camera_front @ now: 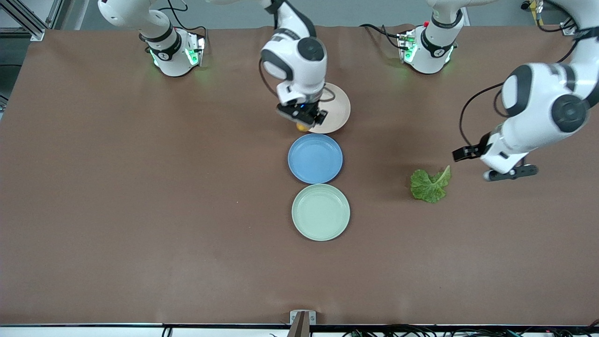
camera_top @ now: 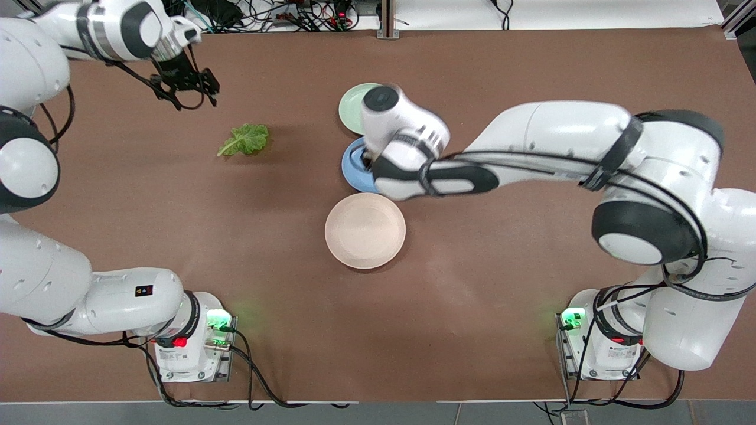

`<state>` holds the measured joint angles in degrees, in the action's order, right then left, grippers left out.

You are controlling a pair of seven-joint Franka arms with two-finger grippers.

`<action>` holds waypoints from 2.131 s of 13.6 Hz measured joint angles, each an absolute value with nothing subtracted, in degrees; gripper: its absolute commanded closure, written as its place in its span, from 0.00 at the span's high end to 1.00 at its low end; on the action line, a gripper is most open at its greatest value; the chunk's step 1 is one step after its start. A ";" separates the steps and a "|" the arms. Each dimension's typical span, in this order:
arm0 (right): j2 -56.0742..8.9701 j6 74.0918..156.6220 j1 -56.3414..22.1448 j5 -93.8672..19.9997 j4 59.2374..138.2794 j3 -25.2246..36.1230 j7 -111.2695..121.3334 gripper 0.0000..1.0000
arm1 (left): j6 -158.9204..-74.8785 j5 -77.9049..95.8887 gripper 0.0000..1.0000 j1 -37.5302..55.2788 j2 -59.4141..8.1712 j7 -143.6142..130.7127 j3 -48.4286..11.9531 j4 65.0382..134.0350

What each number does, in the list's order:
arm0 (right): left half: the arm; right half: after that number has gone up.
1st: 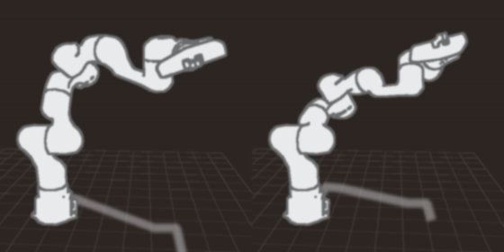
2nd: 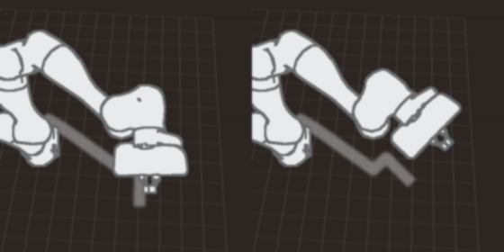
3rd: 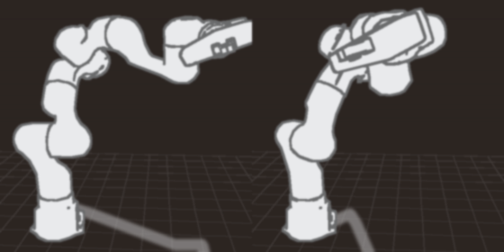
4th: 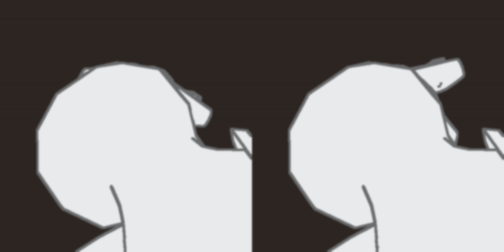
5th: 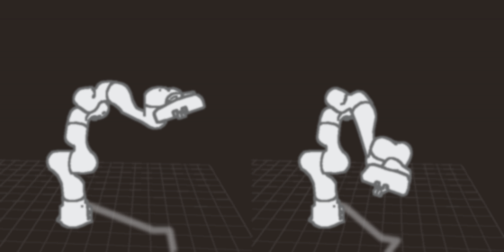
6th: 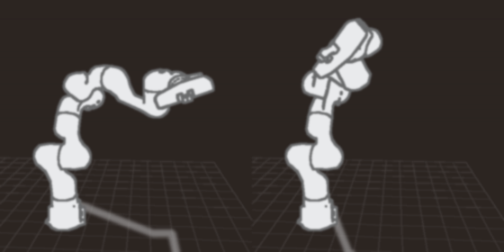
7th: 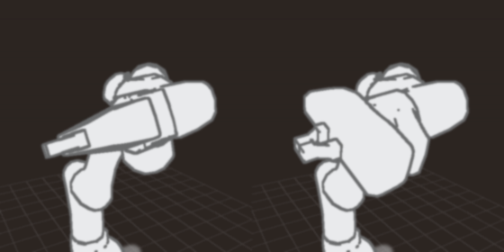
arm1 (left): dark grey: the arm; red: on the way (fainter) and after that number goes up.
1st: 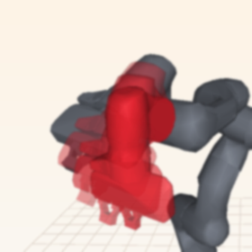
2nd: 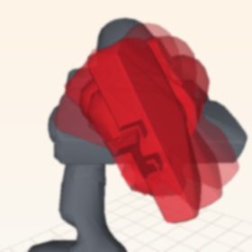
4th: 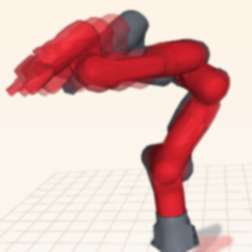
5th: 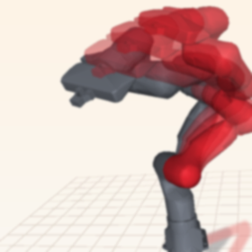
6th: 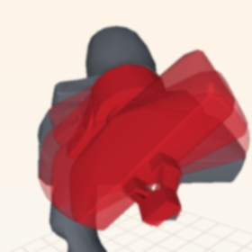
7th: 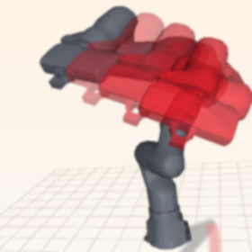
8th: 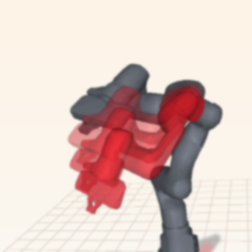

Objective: Pick lemon and lettuce from plates
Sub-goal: 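Release the lettuce and raise the left gripper while the right gripper carries lemon, then lower the lemon onto the table with the right gripper and open it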

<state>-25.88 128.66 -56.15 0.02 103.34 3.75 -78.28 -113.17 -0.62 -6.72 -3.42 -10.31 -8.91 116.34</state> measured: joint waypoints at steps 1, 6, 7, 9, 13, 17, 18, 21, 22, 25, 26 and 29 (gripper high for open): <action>-25.38 128.53 -52.74 0.01 103.52 3.81 -73.16 0.00 | -111.50 -0.24 1.00 -6.93 -2.10 -10.29 -8.91 114.55; -24.26 128.70 -34.62 -1.37 107.02 3.84 -45.27 0.01 | -97.47 0.44 1.00 -7.08 2.75 -10.28 -8.91 103.10; -23.69 128.71 -31.65 -2.14 108.10 3.84 -39.71 0.01 | -94.40 0.45 1.00 -7.09 3.11 -10.28 -8.86 100.30; -21.69 128.77 -26.21 -2.52 111.38 3.84 -29.66 0.01 | -91.36 0.45 1.00 -7.16 3.28 -9.49 -8.80 96.13; -17.82 135.89 -17.51 -2.67 122.06 3.79 -12.17 0.07 | -90.68 0.48 1.00 -7.32 2.85 -6.57 -8.76 93.17; -17.64 143.50 -12.83 -2.68 128.14 3.70 1.22 0.06 | -90.67 0.52 1.00 -7.11 2.55 -6.57 -9.33 92.76; -17.64 143.55 -11.89 -2.68 128.45 3.68 2.97 0.06 | -90.67 0.52 1.00 -7.11 2.55 -6.57 -9.36 92.44; -17.76 143.60 -11.02 -3.78 128.86 3.54 5.46 0.03 | -90.65 0.52 1.00 -7.32 2.43 -6.34 -9.30 91.86; -18.00 143.60 -11.00 -5.23 128.93 3.44 7.37 0.03 | -90.64 0.52 1.00 -7.35 2.27 -6.30 -9.23 91.85; -19.75 143.99 -9.95 -12.33 128.95 3.44 16.37 0.03 | -90.64 0.52 1.00 -7.36 1.69 -6.29 -9.18 91.58; -20.17 144.29 -9.63 -13.08 128.87 3.44 17.53 0.03 | -90.64 0.52 1.00 -7.35 1.52 -6.29 -9.18 91.45; -20.54 144.44 -9.45 -13.28 128.46 3.43 17.82 0.03 | -90.64 0.52 1.00 -7.07 1.11 -6.26 -9.04 90.93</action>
<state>-20.54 144.44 -9.45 -13.28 128.46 3.43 17.82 -90.64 0.52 -7.07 1.11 -6.26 -9.04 90.93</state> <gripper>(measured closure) 0.361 0.000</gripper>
